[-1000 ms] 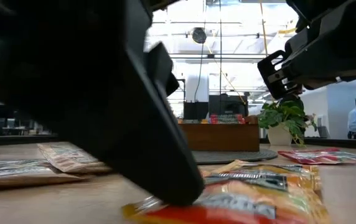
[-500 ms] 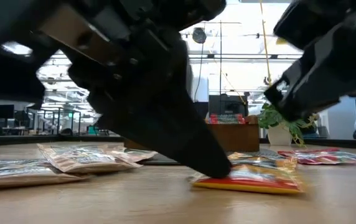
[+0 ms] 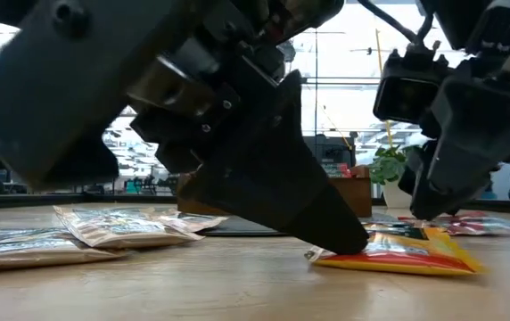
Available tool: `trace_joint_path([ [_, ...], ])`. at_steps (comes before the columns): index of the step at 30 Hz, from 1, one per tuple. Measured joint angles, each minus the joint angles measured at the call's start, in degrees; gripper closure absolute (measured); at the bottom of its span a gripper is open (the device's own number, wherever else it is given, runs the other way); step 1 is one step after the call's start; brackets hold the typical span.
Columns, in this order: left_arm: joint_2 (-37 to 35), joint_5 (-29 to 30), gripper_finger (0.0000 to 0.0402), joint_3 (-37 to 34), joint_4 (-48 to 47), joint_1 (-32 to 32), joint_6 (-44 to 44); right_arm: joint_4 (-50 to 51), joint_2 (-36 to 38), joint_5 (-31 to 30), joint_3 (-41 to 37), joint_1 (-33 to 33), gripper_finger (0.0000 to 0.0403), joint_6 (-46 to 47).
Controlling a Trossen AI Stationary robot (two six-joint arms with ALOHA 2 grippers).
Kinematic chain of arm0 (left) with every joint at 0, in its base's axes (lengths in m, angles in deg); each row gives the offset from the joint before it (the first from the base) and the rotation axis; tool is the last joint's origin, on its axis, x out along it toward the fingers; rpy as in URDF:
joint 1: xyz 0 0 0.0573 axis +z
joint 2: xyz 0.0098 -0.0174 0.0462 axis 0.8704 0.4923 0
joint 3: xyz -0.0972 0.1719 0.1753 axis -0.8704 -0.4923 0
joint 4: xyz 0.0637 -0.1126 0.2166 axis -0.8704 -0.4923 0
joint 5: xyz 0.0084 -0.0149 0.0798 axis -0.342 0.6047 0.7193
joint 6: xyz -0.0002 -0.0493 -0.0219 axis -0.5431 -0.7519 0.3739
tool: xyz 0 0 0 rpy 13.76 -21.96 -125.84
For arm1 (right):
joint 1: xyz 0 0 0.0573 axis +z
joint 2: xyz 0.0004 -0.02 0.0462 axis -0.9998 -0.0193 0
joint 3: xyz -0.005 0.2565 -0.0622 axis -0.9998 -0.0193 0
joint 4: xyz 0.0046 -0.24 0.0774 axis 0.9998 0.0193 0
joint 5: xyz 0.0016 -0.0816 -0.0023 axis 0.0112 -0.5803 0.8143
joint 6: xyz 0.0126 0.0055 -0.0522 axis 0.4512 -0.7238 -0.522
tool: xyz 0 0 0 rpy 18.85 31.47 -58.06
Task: Pick & Place Tea
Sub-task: Put the left yellow tea sachet into the middle section of the wooden organizer
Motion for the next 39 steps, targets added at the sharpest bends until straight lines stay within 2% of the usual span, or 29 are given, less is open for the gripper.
trace_joint_path([
  [9,0.11,-0.18,0.0371,-0.11,2.46,2.07,2.03,-1.02,0.0,-0.02,0.02,1.03,0.0268,1.24],
  [15,0.15,-0.35,0.0371,-0.15,3.72,3.55,2.09,2.99,-0.73,-1.99,0.09,1.25,0.0269,3.18],
  [26,0.17,-0.79,0.0371,-0.09,3.47,3.37,3.07,2.01,-1.96,-4.43,0.17,0.83,0.0269,2.85],
  [39,0.26,1.35,0.0371,-0.17,4.59,3.74,3.08,2.35,-1.95,-1.82,0.07,0.77,0.0269,2.98],
])
